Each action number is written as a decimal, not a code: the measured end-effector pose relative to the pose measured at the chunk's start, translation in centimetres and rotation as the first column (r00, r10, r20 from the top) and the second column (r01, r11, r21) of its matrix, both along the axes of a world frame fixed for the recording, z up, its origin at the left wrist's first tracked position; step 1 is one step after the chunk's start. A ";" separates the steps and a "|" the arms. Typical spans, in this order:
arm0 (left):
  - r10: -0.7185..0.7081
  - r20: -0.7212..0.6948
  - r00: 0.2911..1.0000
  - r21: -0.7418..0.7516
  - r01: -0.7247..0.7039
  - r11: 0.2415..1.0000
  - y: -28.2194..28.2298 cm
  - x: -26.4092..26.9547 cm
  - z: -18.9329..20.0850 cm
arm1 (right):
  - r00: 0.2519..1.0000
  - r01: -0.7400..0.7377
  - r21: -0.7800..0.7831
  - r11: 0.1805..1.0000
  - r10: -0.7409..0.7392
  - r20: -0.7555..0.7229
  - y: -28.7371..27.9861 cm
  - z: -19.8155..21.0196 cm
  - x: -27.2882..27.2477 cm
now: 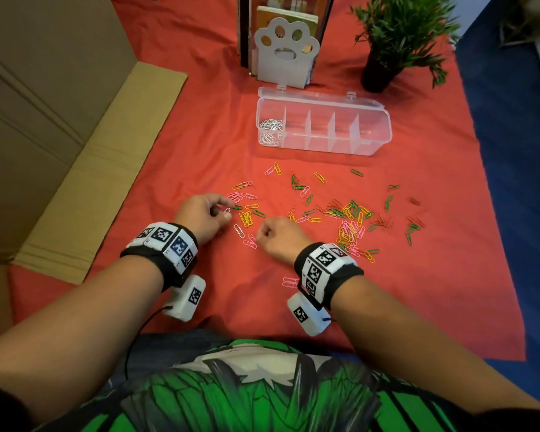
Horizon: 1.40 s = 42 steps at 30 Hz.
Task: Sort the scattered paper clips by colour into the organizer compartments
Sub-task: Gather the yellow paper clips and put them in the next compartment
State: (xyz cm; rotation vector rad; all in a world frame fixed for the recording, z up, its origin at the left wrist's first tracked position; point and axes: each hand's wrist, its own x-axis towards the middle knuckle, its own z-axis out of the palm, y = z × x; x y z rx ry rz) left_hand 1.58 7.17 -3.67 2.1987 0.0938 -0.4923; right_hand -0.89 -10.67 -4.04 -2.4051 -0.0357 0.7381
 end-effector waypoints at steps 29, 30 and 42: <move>0.087 -0.454 0.887 -0.495 -0.332 0.803 -7.9 2.7 4.6 | 0.656 0.737 0.349 0.580 -0.737 -0.162 -15.0 4.0 2.0; 0.075 -0.505 0.860 -0.517 -0.371 0.772 -8.5 2.8 5.0 | 0.679 0.724 0.275 0.633 -0.723 -0.122 -15.8 3.9 1.6; -0.732 -0.034 0.680 0.253 0.715 0.652 -17.7 -1.3 1.3 | 0.862 0.497 -0.064 0.865 -0.484 0.152 -18.0 0.2 -1.8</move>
